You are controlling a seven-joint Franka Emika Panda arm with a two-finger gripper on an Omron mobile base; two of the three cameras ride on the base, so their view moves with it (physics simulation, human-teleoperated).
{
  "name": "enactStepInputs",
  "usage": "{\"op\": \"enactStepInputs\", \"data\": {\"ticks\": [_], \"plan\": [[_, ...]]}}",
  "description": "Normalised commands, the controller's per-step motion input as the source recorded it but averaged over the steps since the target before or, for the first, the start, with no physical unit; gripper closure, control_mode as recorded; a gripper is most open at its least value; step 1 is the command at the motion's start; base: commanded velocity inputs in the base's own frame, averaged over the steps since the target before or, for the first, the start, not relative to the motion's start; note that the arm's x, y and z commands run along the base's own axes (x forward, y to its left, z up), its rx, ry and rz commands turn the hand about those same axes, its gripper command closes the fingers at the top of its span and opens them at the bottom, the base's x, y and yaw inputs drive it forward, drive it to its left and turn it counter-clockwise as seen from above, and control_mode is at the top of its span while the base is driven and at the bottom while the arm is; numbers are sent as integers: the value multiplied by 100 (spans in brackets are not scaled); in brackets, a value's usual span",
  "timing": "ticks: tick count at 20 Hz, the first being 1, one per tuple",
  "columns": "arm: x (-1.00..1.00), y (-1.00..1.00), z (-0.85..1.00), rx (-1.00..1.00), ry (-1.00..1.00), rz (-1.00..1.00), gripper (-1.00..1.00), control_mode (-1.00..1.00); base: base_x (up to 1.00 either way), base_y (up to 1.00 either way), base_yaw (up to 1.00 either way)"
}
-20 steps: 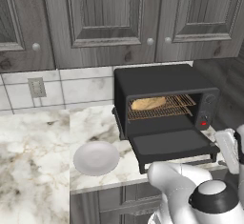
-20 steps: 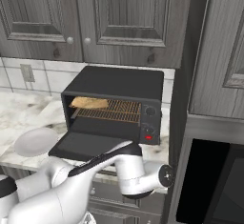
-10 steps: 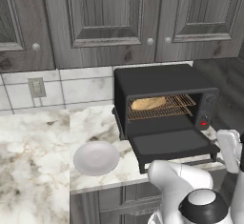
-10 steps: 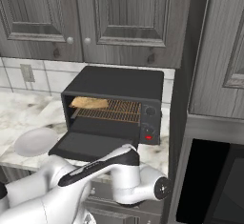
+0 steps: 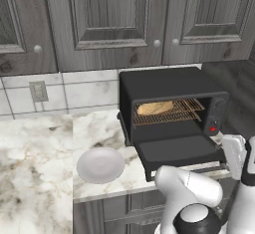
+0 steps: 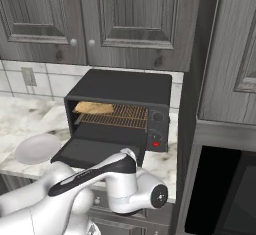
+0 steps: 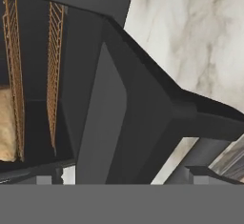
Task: Pull the toaster oven rack outwards. Pick up the baguette from the plate and place it on the toaster oven rack. Close the toaster oven door fully and set the temperature to the lowest setting.
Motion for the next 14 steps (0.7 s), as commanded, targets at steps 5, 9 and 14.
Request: {"op": "enactStepInputs", "data": {"ticks": [5, 9, 14], "plan": [[-18, -13, 0, 0, 0, 0, -100, -100, 0, 0, 0], [-1, -41, 0, 0, -2, 4, -100, -100, 0, 0, 0], [2, -20, 0, 0, -2, 4, -100, -100, 0, 0, 0]]}}
